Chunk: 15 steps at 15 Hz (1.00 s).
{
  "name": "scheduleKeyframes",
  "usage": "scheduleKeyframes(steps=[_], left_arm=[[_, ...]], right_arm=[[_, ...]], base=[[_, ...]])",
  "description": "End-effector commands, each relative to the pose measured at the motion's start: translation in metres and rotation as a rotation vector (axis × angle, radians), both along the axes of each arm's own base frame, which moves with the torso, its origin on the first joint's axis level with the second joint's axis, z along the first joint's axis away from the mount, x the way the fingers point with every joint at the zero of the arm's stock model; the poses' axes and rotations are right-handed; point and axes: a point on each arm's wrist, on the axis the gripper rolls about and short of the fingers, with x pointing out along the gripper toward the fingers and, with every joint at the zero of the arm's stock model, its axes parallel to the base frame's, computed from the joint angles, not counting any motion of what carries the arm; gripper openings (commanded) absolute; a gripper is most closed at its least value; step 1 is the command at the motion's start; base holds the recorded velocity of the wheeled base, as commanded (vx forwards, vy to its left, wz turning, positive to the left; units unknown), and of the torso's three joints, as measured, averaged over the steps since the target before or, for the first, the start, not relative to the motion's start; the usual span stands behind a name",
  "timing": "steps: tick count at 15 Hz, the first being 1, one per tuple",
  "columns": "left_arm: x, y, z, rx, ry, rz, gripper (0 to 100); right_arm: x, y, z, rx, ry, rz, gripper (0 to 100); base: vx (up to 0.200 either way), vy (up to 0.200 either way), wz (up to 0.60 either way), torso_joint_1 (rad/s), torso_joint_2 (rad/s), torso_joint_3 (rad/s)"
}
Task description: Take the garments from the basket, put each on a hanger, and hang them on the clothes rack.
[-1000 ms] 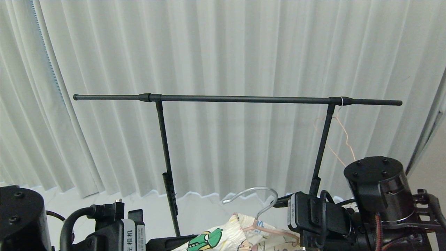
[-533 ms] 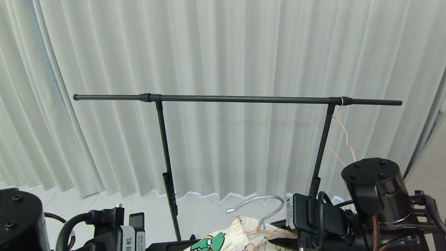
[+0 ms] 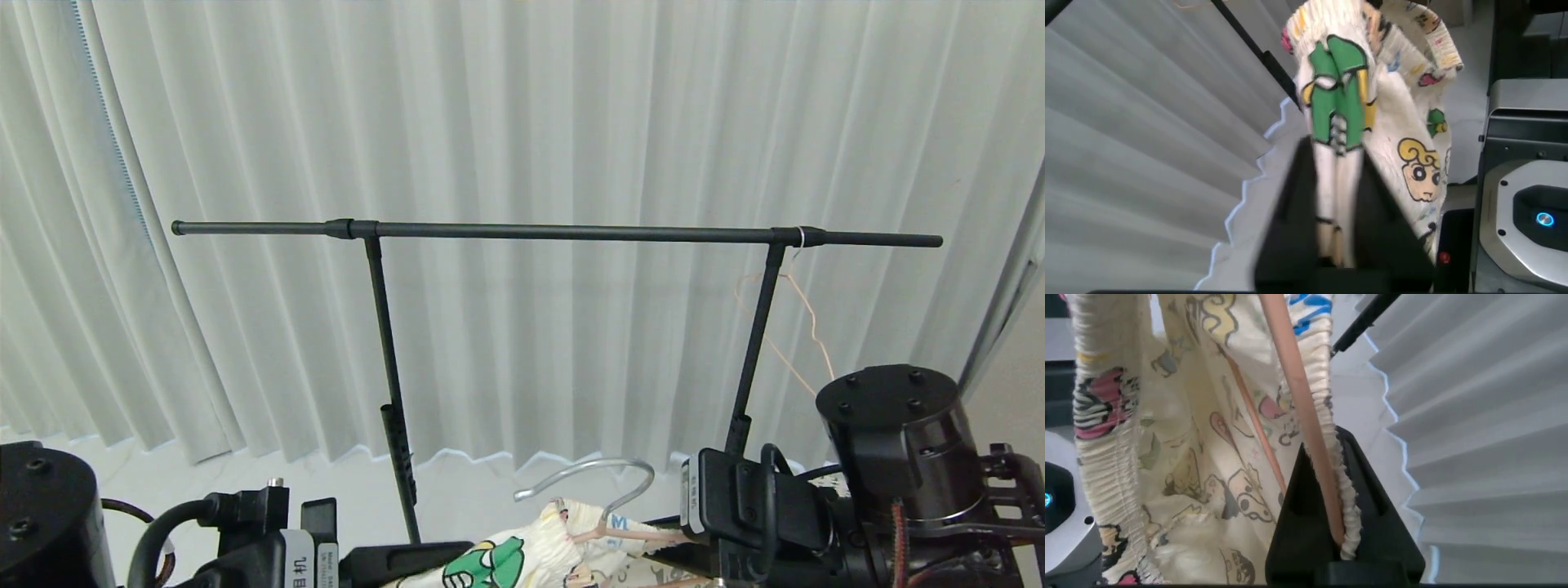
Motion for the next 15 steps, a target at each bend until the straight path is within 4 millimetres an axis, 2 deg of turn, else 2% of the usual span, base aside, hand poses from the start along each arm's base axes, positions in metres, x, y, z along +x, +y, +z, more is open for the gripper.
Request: scheduleKeyframes(steps=[1,6,10,12,15], left_arm=[[0.001,0.000,0.000,0.003,-0.002,0.014,100],[0.010,0.007,0.003,-0.021,-0.020,0.096,100],[0.018,0.024,0.007,-0.052,-0.043,0.210,100],[0.016,0.032,0.000,-0.038,-0.030,0.246,100],[0.014,0.050,-0.027,0.028,0.055,0.348,100]], right_arm=[[-0.003,-0.006,0.010,0.033,-0.028,-0.005,0],[0.011,-0.030,0.023,0.046,-0.123,-0.083,0],[0.029,-0.055,0.028,0.045,-0.162,-0.205,0],[0.034,-0.061,0.030,0.046,-0.168,-0.239,0],[0.032,-0.062,0.034,0.058,-0.179,-0.242,0]], base=[[0.000,0.000,0.00,0.000,0.00,0.000],[0.000,0.000,0.00,0.000,0.00,0.000],[0.000,0.000,0.00,0.000,0.00,0.000],[0.000,0.000,0.00,0.000,0.00,0.000],[0.000,0.000,0.00,0.000,0.00,0.000]])
